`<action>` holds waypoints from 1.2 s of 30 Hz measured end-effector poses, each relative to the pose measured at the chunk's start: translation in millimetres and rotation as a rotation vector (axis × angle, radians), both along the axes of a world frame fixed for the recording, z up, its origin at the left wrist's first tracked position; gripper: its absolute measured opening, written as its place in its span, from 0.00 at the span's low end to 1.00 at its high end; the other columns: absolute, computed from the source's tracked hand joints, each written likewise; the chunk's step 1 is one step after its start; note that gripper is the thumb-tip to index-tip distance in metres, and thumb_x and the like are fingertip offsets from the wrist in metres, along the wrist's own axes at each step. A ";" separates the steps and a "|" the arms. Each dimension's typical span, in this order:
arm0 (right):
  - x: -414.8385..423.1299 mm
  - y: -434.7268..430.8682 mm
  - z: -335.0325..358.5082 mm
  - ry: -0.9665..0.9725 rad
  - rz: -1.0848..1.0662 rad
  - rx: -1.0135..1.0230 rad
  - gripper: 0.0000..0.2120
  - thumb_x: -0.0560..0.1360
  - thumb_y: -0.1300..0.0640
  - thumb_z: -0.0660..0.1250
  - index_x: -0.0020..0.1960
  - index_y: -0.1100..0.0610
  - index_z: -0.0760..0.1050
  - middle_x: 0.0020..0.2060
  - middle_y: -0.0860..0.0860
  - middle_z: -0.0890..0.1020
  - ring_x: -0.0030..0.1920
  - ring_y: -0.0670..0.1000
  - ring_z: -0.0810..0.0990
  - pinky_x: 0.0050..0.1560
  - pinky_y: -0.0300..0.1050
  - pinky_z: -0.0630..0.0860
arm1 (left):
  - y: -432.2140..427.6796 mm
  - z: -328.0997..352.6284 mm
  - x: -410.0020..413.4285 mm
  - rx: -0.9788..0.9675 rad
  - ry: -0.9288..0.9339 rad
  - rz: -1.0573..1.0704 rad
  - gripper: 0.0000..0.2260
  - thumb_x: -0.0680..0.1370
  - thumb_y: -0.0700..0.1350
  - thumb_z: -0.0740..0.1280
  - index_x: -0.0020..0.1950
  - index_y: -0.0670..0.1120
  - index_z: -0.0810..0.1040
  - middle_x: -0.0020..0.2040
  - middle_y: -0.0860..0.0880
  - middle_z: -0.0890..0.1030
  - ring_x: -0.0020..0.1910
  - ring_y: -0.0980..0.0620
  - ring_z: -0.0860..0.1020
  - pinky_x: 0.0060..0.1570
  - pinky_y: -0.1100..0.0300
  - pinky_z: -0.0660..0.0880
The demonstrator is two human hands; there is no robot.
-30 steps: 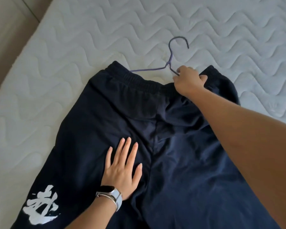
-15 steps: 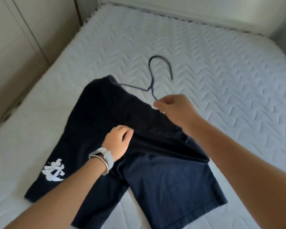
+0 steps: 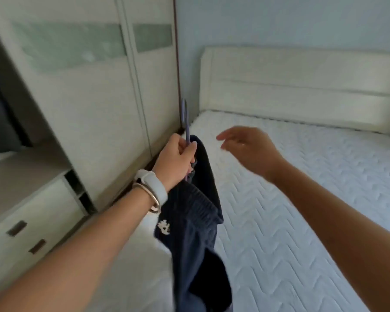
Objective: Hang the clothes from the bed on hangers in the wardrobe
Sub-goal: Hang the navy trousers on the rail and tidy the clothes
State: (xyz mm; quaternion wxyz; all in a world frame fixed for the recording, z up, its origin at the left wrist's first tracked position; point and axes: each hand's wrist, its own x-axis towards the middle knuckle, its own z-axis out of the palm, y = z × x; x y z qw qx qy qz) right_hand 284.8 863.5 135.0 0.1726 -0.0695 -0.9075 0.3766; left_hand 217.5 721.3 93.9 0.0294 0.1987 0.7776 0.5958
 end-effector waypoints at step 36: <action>17.8 -583.5 176.1 0.278 0.878 -0.049 0.08 0.79 0.58 0.59 0.47 0.56 0.77 0.30 0.46 0.73 0.31 0.42 0.70 0.35 0.31 0.67 | -649.5 237.5 124.6 -0.728 0.362 0.704 0.14 0.79 0.44 0.58 0.51 0.37 0.81 0.52 0.45 0.82 0.52 0.48 0.78 0.53 0.59 0.70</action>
